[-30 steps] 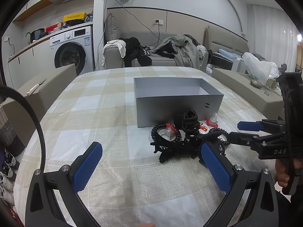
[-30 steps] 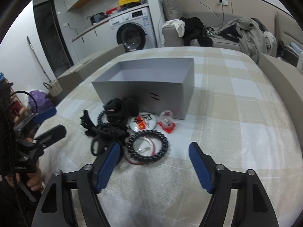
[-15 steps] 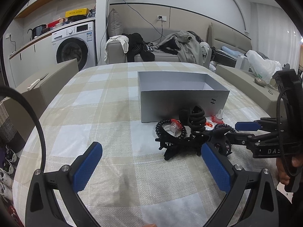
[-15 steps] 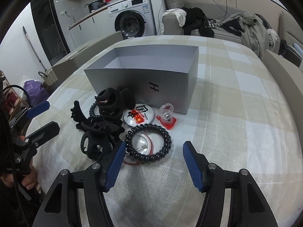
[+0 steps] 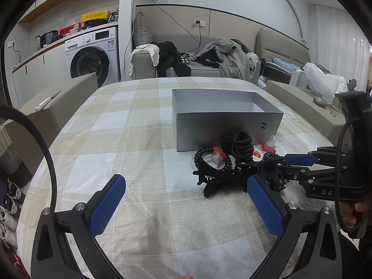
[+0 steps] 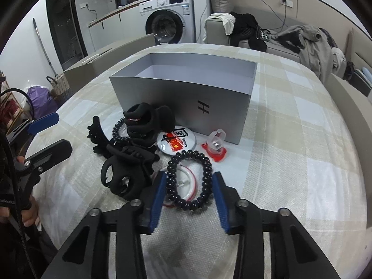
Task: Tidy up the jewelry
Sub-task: 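Lower the right gripper onto the black bead bracelet and close it, then lift the bracelet with the right gripper while the left gripper grasps a black claw clip, then carry bracelet and claw clip into the grey box and open both grippers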
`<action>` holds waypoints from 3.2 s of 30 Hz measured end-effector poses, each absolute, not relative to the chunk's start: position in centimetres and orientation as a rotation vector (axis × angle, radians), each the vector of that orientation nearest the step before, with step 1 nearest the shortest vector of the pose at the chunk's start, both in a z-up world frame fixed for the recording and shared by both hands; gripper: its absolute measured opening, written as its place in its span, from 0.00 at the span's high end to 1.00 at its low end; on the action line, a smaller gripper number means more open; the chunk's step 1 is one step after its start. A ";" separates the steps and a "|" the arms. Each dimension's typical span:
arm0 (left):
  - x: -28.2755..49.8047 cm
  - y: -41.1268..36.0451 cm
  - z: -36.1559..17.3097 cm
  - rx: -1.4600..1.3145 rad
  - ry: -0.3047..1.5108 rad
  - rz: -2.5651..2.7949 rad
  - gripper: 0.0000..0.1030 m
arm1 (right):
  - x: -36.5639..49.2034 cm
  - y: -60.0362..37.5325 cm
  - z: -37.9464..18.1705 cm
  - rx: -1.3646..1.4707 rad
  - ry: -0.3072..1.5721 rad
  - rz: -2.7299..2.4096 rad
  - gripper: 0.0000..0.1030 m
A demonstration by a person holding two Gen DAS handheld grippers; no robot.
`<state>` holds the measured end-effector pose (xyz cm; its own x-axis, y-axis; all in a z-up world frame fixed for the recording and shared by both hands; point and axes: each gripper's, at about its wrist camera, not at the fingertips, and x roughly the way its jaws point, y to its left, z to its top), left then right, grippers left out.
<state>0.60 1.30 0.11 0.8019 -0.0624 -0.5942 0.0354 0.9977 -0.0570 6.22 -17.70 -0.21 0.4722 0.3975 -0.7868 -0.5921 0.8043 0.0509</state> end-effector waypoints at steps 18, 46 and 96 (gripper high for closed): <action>0.3 -1.1 0.5 -0.016 0.652 -0.120 0.01 | 4.7 -22.7 1.0 -0.019 0.861 0.667 0.67; 1.3 -5.8 -0.5 0.128 0.753 -0.301 0.58 | 4.1 -23.4 1.0 -0.004 0.866 0.687 0.67; 6.1 -1.2 4.7 -0.037 0.513 -0.168 0.58 | 10.7 -20.0 7.5 0.124 0.708 0.738 0.67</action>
<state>6.12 -1.15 4.69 0.8577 -0.1690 -0.4856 0.1506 0.9856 -0.0769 10.74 -20.01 7.51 0.5221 0.6542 -0.5472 -0.5737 0.7442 0.3421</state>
